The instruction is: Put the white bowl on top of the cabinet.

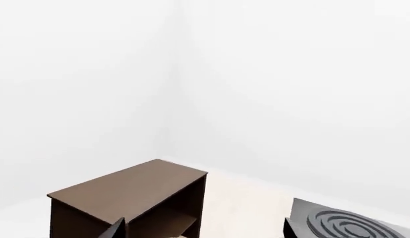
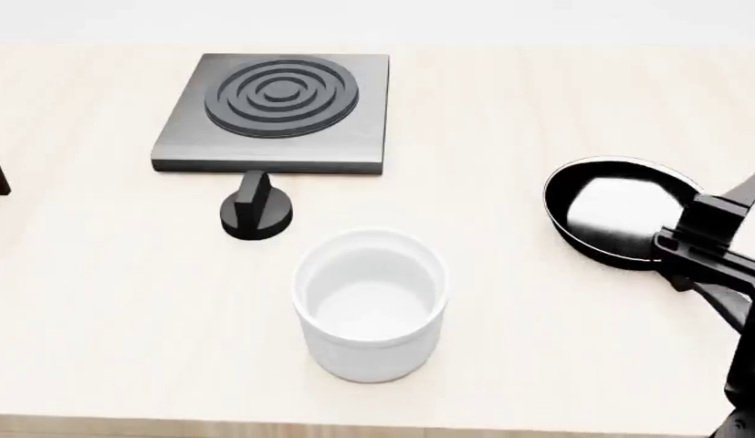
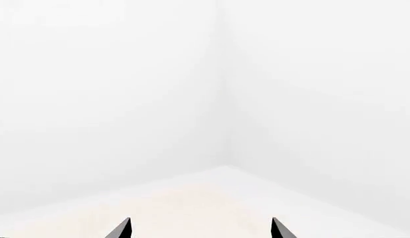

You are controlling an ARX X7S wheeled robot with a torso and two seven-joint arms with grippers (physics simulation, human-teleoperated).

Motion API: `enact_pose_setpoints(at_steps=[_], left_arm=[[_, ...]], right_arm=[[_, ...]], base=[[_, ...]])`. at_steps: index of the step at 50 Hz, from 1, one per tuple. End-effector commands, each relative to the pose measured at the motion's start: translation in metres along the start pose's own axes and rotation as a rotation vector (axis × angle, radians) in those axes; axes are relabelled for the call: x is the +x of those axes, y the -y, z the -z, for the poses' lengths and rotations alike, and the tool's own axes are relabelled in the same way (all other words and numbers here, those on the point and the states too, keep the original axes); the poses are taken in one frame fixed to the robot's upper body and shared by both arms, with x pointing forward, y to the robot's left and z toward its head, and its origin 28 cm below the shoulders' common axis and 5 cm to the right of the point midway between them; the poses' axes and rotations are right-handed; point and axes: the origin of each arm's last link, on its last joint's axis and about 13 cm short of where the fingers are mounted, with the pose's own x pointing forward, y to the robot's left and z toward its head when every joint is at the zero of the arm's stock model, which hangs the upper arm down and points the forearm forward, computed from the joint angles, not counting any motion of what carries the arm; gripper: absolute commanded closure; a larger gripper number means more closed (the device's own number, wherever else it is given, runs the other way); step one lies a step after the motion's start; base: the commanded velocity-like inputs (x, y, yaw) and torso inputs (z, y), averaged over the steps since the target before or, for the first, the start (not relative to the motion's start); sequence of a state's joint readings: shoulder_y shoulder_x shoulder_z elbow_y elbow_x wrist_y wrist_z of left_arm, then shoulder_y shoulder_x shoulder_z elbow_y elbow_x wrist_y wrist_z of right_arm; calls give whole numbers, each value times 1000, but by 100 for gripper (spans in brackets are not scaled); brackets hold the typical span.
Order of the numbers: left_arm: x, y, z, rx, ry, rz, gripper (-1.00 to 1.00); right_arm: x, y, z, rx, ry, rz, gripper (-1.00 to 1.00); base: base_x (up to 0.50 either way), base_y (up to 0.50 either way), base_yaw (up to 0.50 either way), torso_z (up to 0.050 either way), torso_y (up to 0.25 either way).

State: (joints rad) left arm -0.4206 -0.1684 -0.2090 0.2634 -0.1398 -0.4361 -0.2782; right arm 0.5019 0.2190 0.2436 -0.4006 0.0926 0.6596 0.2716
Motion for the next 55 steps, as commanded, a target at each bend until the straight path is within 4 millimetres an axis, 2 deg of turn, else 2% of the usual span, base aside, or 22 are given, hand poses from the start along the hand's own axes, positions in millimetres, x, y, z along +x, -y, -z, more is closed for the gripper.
enact_pose_setpoints(at_steps=[1,55], left_arm=[[8,-12,-7,-9,30,-75,-100],[9,-15,-5,7,22,-93,-100]], right_arm=[[8,14,-8,0,28,76,-100],[9,16,-11,3,60,100,-100]], base=[[0,0,0,0,0],[0,479,0,0,0]])
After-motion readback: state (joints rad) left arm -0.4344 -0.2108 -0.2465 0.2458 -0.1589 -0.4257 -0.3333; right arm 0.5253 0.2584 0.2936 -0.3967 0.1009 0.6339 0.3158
